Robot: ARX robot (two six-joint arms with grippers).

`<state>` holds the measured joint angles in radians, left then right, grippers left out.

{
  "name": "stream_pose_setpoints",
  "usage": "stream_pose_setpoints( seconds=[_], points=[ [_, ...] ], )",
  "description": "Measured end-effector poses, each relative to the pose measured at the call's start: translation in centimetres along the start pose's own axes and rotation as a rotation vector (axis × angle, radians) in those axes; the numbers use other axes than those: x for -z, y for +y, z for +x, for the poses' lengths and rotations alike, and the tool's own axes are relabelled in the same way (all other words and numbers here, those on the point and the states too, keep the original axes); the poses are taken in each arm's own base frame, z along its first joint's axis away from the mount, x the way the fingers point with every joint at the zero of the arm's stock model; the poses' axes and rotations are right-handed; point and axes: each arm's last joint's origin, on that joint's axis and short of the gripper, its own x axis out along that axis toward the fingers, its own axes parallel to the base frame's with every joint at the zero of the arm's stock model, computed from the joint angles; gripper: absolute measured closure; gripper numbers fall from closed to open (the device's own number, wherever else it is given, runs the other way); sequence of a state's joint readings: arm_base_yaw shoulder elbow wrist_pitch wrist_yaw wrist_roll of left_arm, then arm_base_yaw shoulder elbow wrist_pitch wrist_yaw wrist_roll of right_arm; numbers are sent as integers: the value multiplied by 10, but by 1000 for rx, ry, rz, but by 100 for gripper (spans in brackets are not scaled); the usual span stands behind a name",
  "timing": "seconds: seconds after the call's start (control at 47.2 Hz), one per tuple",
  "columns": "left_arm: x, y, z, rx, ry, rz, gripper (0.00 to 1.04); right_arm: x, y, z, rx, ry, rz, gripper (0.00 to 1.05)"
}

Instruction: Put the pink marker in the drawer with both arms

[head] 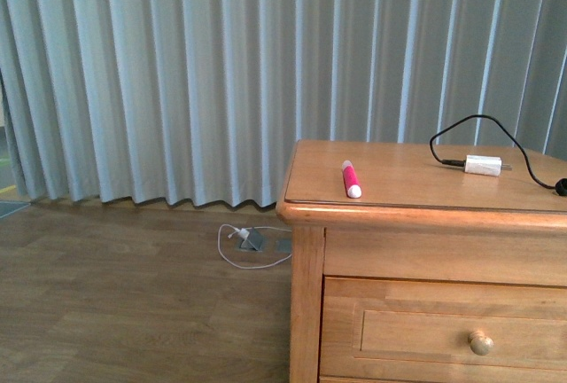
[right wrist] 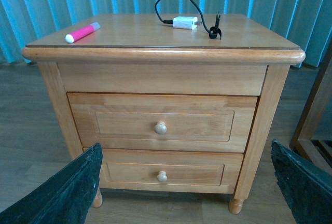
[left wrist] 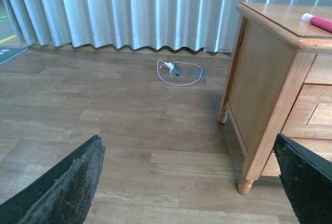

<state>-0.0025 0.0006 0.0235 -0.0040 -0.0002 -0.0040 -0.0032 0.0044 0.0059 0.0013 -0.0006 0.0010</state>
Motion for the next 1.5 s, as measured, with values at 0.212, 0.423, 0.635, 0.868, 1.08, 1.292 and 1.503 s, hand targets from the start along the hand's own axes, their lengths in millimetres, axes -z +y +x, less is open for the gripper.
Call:
stream_pose_setpoints(
  seconds=[0.212, 0.423, 0.635, 0.868, 1.08, 1.292, 1.503],
  points=[
    [0, 0, 0, 0, 0, 0, 6, 0, 0, 0, 0, 0, 0, 8],
    [0, 0, 0, 0, 0, 0, 6, 0, 0, 0, 0, 0, 0, 8],
    [0, 0, 0, 0, 0, 0, 6, 2, 1, 4, -63, 258, -39, 8],
    [0, 0, 0, 0, 0, 0, 6, -13, 20, 60, -132, 323, -40, 8],
    [0, 0, 0, 0, 0, 0, 6, 7, 40, 130, -102, 405, -46, 8],
    [0, 0, 0, 0, 0, 0, 6, 39, 57, 193, -39, 442, -71, 8],
    [0, 0, 0, 0, 0, 0, 6, 64, 57, 235, 34, 448, -64, 8]
  ],
)
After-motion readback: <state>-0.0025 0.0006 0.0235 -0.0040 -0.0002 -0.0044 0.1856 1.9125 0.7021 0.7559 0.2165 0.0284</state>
